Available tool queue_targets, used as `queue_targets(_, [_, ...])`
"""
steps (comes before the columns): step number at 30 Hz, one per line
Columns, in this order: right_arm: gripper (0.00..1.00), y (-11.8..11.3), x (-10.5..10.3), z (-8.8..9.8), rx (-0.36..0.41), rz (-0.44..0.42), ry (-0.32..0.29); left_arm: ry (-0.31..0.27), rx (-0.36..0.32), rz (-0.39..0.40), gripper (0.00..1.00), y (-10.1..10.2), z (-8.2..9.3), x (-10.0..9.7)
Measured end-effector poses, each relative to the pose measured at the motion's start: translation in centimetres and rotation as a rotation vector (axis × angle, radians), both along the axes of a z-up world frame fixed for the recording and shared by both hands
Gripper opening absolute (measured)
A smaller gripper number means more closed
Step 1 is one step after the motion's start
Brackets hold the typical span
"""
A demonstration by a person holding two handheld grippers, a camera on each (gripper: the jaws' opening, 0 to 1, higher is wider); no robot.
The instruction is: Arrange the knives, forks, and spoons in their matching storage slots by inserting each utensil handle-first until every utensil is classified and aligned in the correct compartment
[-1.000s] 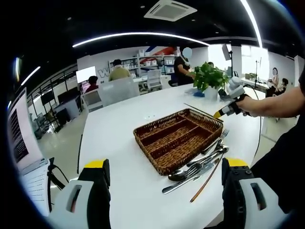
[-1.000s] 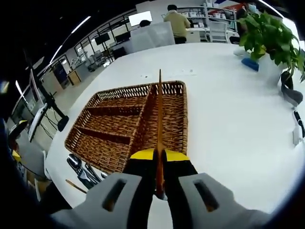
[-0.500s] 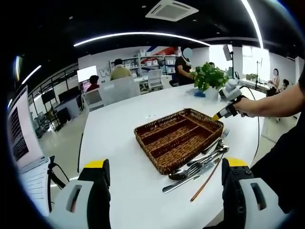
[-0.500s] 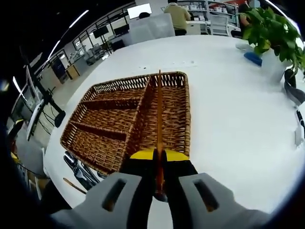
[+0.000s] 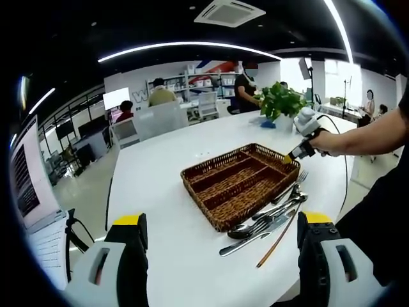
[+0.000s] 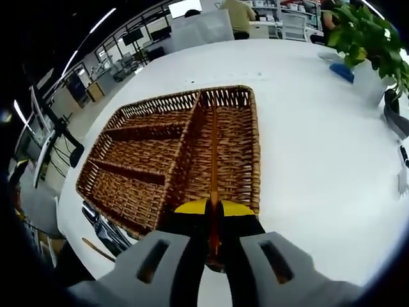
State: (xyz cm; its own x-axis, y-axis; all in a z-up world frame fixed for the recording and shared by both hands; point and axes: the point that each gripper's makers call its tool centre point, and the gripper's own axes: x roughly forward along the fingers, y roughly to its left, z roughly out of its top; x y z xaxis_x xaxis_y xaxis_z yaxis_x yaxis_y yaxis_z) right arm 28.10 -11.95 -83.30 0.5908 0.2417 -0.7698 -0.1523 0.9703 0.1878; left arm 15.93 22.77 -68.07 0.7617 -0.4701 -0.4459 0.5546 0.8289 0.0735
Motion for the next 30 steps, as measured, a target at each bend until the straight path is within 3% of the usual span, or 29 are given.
queue_targets(11, [0.03,0.4,-0.1,-0.9,-0.03,0.01,0.045,0.003,0.008,-0.007,0.99,-0.2,-0.1,0.1])
queue_targets(30, [0.04,0.9,-0.3,-1.6,-0.055,0.026,0.059,-0.001,0.017,0.007,0.99,0.2,-0.2,-0.1])
